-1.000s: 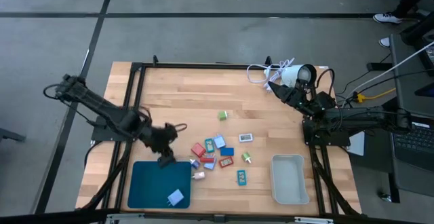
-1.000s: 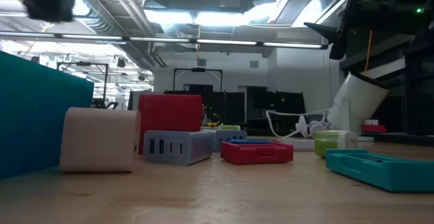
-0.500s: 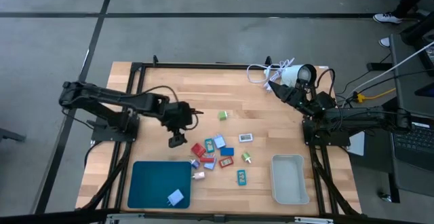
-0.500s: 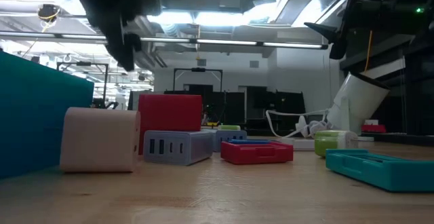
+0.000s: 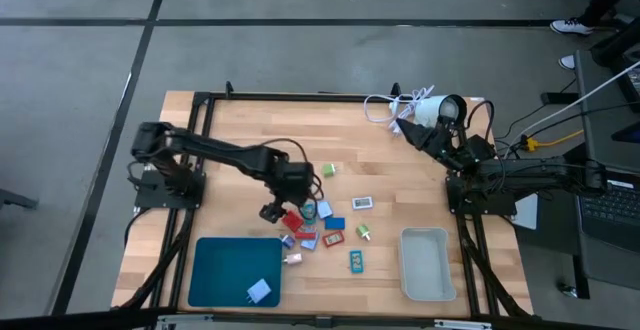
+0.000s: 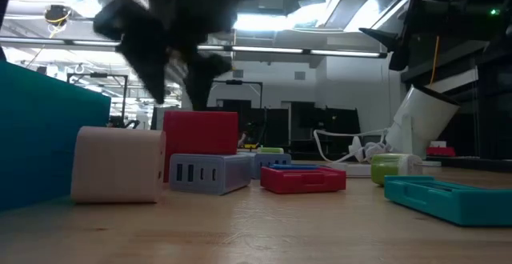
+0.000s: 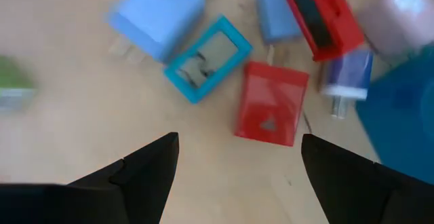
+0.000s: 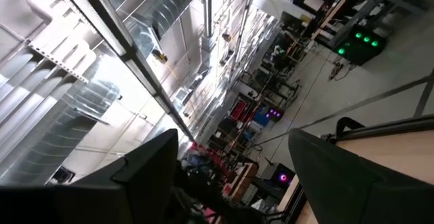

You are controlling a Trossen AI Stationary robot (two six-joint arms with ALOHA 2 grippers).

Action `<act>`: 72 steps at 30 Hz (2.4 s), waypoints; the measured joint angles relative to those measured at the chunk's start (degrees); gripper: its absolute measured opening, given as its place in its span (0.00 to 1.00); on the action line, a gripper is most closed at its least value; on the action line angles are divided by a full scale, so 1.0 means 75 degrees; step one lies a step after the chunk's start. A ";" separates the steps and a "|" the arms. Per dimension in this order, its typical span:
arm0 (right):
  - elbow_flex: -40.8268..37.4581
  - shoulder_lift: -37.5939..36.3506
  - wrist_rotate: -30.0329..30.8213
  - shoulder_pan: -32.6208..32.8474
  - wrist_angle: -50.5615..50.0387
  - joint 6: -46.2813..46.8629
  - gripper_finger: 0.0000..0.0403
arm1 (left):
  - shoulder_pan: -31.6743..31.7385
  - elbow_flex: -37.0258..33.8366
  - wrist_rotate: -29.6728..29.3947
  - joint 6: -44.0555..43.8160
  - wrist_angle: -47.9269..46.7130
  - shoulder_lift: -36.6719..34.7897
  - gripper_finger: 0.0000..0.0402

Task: Pick & Place Office items
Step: Put the red charger adapter into the blue bin

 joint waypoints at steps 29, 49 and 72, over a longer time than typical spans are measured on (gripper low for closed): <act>0.0000 0.0001 -0.0007 0.0002 -0.0077 -0.0037 0.70 | -0.0826 0.0056 -0.0299 -0.0828 0.0346 0.1197 0.76; 0.0000 0.0000 -0.0007 0.0003 -0.0108 -0.0064 0.70 | -0.0761 0.0083 -0.0296 -0.1084 0.0575 0.1705 0.53; 0.0000 0.0002 -0.0097 -0.0012 -0.0049 -0.0233 0.70 | 0.0804 0.0047 -0.0060 -0.3757 -0.1094 -0.2213 0.53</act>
